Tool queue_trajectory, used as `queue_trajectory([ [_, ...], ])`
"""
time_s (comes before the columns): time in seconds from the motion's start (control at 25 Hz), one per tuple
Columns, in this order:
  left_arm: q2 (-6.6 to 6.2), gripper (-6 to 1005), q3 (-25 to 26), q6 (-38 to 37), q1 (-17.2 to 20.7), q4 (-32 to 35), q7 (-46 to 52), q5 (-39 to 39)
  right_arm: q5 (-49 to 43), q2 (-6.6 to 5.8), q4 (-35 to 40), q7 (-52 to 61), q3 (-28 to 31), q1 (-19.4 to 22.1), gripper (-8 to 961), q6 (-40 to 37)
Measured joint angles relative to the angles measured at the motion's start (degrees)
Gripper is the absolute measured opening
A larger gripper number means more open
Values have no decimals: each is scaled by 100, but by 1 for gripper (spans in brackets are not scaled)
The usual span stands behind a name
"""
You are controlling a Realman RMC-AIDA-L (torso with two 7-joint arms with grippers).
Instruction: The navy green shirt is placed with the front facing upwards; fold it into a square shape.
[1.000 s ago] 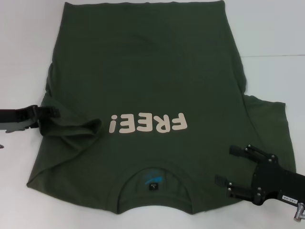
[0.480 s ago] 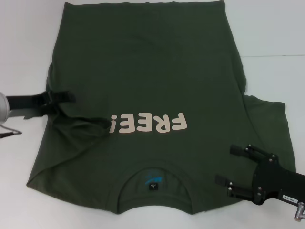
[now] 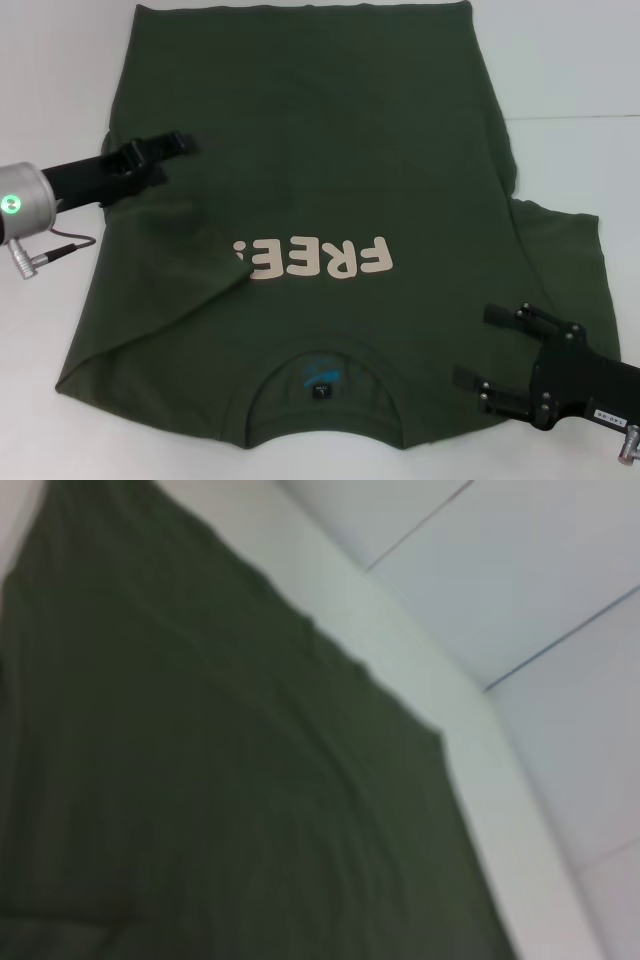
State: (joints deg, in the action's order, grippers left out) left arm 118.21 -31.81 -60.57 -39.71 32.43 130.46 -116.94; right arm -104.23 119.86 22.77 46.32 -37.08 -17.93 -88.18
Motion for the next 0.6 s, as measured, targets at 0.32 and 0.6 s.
queue_trajectory([
  [0.32,39,804,4,-789,440,30,-435,939,-1,2,5,78,120,-12,915,-17],
  [0.6,-21,802,-6,-2368,988,397,-956,695,-29,-24,725,2142,282,-169,914,-270],
])
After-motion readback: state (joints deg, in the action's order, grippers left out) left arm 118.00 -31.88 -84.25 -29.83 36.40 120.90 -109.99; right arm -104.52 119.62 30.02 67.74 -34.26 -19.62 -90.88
